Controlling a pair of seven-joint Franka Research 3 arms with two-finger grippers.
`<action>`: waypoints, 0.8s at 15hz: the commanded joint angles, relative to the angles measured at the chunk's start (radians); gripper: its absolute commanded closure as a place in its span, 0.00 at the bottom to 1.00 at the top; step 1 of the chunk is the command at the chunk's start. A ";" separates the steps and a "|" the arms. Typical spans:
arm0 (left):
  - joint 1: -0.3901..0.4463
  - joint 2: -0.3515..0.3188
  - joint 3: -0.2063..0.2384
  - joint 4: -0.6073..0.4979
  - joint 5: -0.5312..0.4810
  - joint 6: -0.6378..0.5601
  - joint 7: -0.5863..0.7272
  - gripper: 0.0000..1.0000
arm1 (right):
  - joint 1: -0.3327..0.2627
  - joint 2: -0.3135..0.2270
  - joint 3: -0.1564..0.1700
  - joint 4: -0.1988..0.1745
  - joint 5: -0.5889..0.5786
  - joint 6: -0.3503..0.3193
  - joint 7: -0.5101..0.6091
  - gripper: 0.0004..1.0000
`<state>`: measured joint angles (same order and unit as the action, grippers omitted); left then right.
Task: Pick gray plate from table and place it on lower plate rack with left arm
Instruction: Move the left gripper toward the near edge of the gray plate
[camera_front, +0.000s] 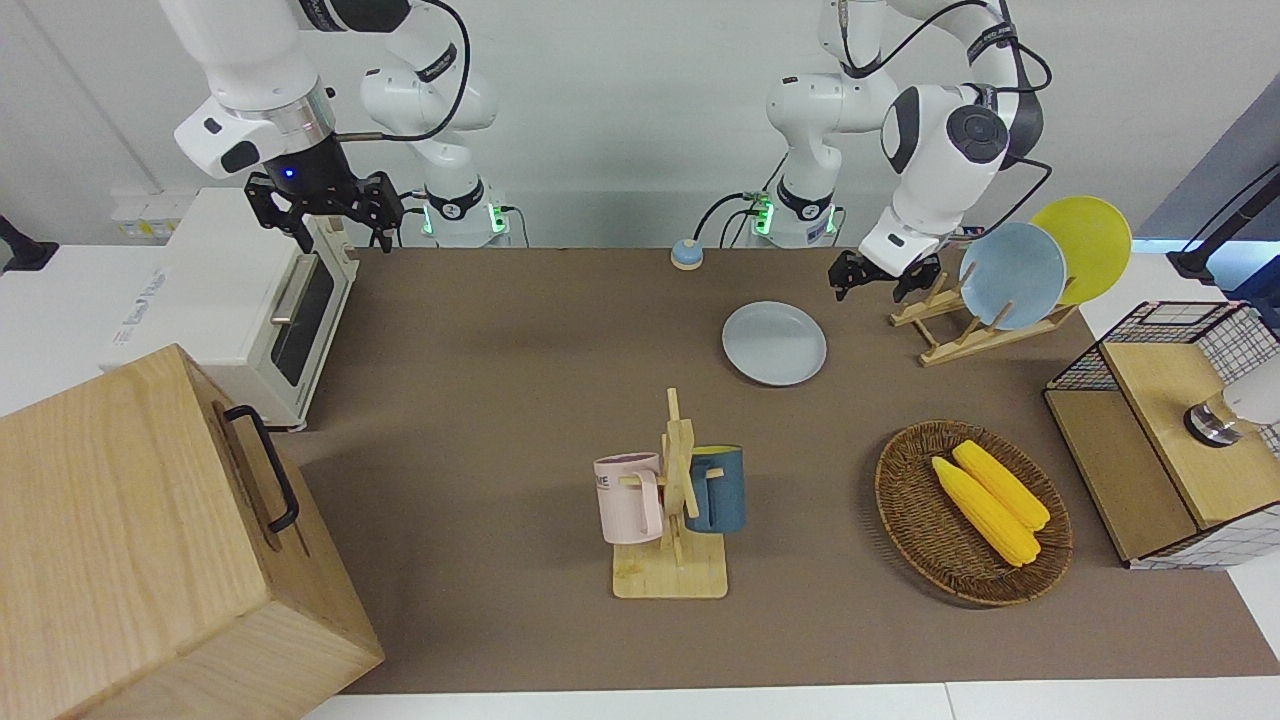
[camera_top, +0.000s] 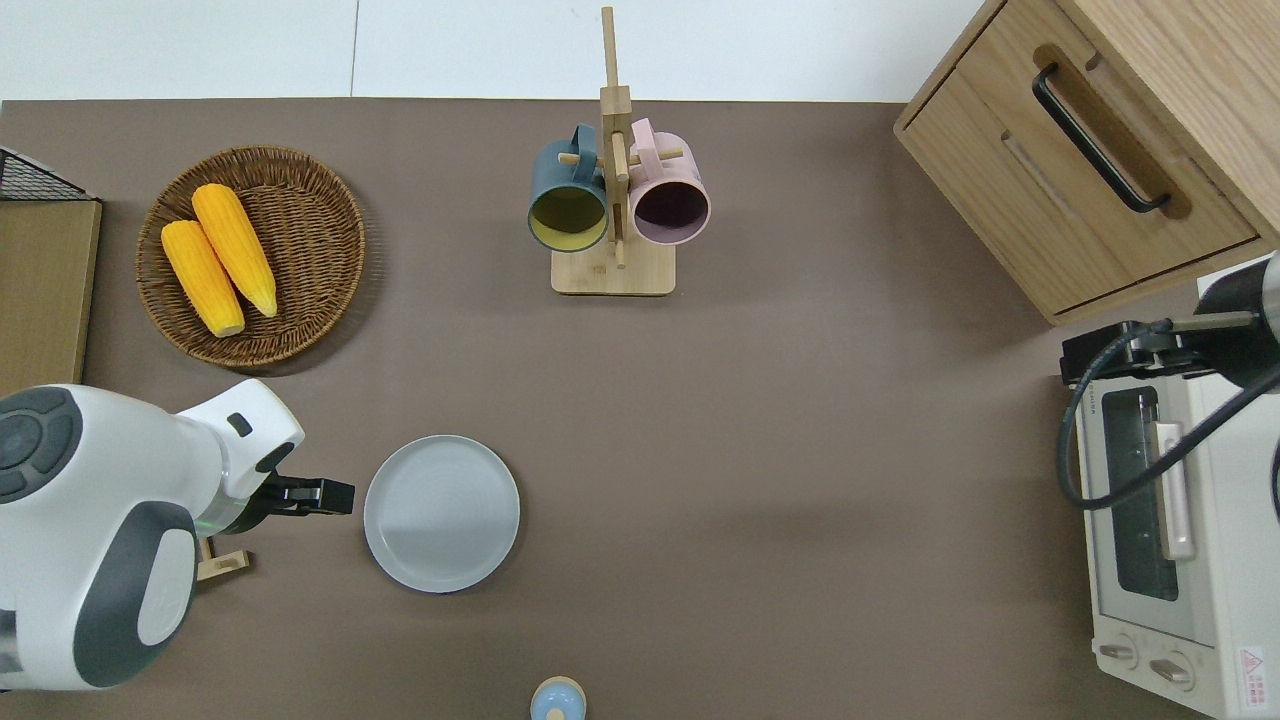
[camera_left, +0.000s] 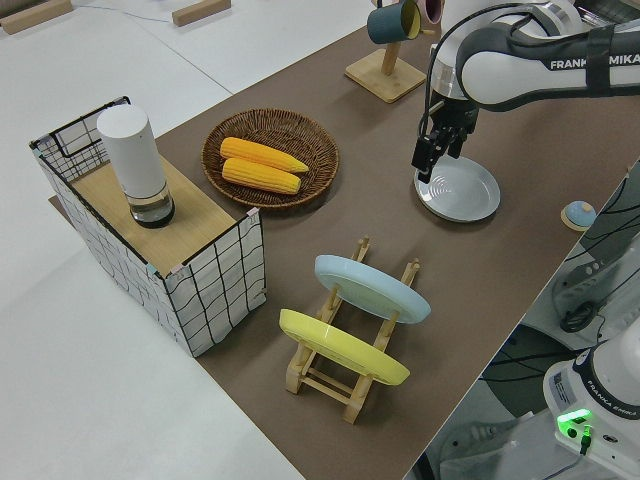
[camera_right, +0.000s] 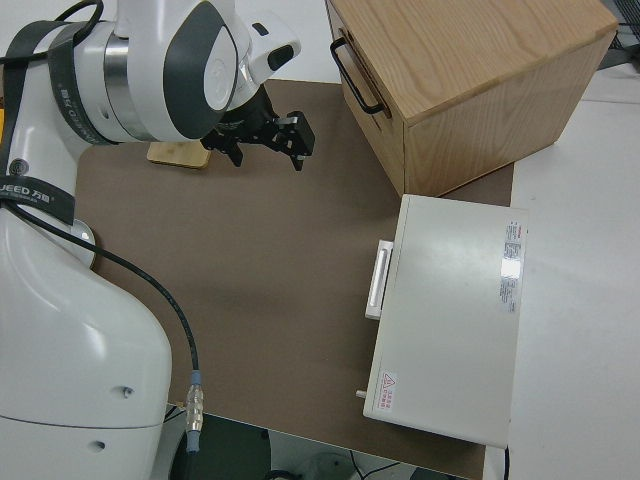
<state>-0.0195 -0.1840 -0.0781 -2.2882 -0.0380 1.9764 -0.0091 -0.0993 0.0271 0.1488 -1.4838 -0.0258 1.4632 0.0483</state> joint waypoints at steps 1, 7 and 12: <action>-0.013 -0.035 -0.008 -0.158 -0.034 0.157 -0.014 0.00 | -0.002 0.002 0.003 0.005 0.004 -0.006 0.004 0.02; -0.039 0.021 -0.009 -0.249 -0.046 0.318 -0.015 0.00 | -0.002 0.002 0.003 0.005 0.003 -0.006 0.004 0.02; -0.066 0.060 -0.012 -0.258 -0.048 0.384 -0.044 0.00 | -0.002 0.002 0.003 0.005 0.004 -0.006 0.004 0.02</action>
<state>-0.0529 -0.1390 -0.0960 -2.5265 -0.0767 2.3014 -0.0177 -0.0993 0.0271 0.1488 -1.4838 -0.0258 1.4632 0.0483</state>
